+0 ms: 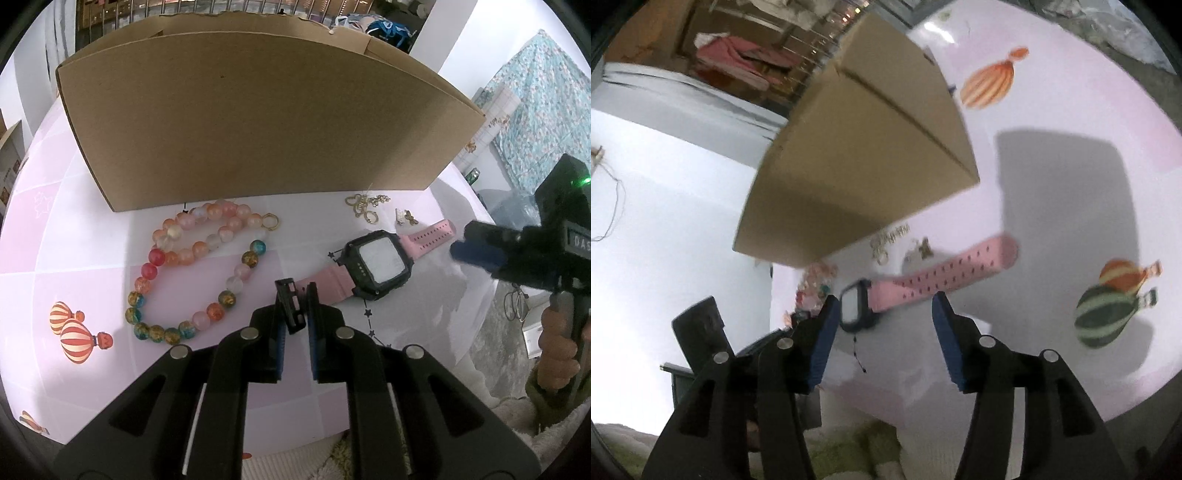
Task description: Organize jewelry
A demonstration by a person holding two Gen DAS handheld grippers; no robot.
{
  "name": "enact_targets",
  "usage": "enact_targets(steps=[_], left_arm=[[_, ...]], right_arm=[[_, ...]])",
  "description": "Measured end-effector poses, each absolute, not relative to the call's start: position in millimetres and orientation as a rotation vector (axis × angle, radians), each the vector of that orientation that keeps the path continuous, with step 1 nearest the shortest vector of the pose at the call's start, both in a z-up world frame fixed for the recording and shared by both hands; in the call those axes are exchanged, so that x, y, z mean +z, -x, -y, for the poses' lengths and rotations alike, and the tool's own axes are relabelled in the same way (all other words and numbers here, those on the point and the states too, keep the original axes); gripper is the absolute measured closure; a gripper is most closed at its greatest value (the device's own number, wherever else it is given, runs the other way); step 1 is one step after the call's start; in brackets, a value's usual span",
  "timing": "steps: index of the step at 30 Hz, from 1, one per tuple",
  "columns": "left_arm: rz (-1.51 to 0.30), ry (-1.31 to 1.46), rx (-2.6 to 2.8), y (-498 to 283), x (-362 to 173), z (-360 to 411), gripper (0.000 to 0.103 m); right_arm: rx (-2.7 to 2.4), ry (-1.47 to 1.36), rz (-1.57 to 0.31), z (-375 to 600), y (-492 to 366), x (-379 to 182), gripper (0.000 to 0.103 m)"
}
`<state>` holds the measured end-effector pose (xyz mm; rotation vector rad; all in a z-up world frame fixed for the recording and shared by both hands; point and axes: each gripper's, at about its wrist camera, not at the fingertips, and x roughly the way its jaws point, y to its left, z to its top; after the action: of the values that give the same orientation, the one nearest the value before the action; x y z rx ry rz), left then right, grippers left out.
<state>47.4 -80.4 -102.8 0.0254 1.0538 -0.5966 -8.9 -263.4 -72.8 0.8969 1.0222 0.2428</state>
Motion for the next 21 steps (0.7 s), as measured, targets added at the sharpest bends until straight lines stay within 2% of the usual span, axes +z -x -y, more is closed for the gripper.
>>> enact_targets(steps=[5, 8, 11, 12, 14, 21], left_arm=[[-1.055, -0.023, -0.597, -48, -102, 79, 0.093], [-1.055, -0.021, -0.597, -47, -102, 77, 0.093], [-1.054, -0.022, -0.597, -46, -102, 77, 0.093], [-1.054, -0.021, -0.598, -47, -102, 75, 0.093], [-1.054, -0.020, -0.599, -47, -101, 76, 0.093], [-1.056, -0.019, -0.600, -47, -99, 73, 0.093]], right_arm=[[0.117, -0.655, -1.028, 251, 4, -61, 0.051], [-0.015, -0.458, -1.013, 247, -2, -51, 0.039], [-0.074, -0.328, -1.012, 241, -10, -54, 0.035], [-0.078, -0.310, -1.019, 240, -14, -58, 0.035], [-0.063, -0.277, -1.002, 240, -15, -59, 0.025], [0.031, -0.306, -1.019, 236, -17, -57, 0.022]])
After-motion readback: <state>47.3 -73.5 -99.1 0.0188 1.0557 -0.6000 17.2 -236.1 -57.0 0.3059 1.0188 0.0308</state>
